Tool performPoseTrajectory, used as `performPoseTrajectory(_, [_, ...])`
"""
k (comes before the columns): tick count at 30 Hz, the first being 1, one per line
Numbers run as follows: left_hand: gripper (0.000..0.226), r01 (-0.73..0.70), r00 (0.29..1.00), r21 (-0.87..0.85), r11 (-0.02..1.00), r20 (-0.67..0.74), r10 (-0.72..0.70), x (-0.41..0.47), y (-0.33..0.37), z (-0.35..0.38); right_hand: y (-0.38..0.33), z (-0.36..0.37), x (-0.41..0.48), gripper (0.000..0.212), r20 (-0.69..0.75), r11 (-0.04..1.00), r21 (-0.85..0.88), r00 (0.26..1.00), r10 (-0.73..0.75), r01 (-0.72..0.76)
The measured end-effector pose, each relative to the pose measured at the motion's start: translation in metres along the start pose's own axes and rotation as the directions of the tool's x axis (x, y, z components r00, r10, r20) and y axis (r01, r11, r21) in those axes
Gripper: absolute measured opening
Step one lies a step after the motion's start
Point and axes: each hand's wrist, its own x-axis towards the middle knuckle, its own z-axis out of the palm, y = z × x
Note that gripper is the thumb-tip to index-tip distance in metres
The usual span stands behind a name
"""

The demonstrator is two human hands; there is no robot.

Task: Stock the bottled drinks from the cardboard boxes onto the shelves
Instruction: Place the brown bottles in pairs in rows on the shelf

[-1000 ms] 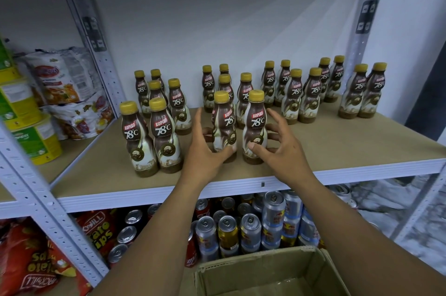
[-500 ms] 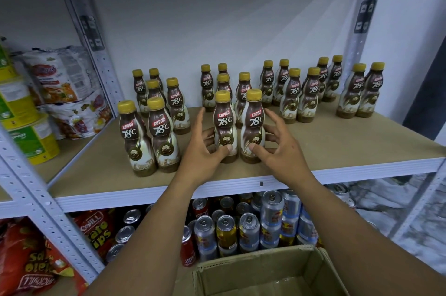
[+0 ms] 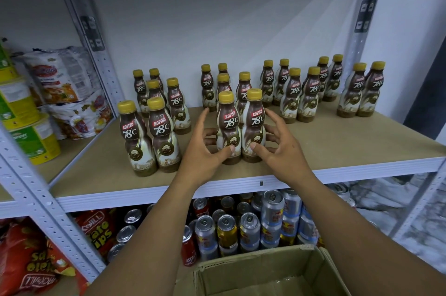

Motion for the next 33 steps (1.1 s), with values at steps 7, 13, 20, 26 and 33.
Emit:
performPoseTrajectory(7, [0.108, -0.018, 1.0, 0.009, 1.0, 0.01, 0.018, -0.001, 0.002, 0.002, 0.0, 0.0, 0.0, 0.083, 0.02, 1.0, 0.016, 1.0, -0.015, 0.014])
performPoseTrajectory(13, [0.102, -0.041, 0.999, 0.025, 0.999, 0.025, 0.04, -0.001, 0.006, 0.0, -0.001, -0.002, 0.001, 0.085, 0.016, 1.0, -0.004, 1.0, 0.004, -0.004])
performPoseTrajectory(20, [0.103, -0.082, 0.997, 0.06, 0.995, -0.008, 0.082, 0.006, 0.024, -0.004, -0.019, -0.015, 0.01, 0.087, 0.002, 0.999, -0.046, 1.0, -0.023, 0.023])
performPoseTrajectory(26, [0.1, -0.14, 0.99, 0.17, 0.975, 0.036, 0.136, 0.011, 0.032, -0.008, -0.024, -0.014, 0.01, 0.085, 0.049, 0.985, -0.162, 0.998, -0.045, 0.053])
performPoseTrajectory(33, [0.099, -0.143, 0.99, 0.207, 0.968, 0.025, 0.141, 0.01, 0.033, -0.005, -0.02, -0.014, 0.01, 0.08, 0.061, 0.982, -0.168, 0.995, -0.08, 0.089])
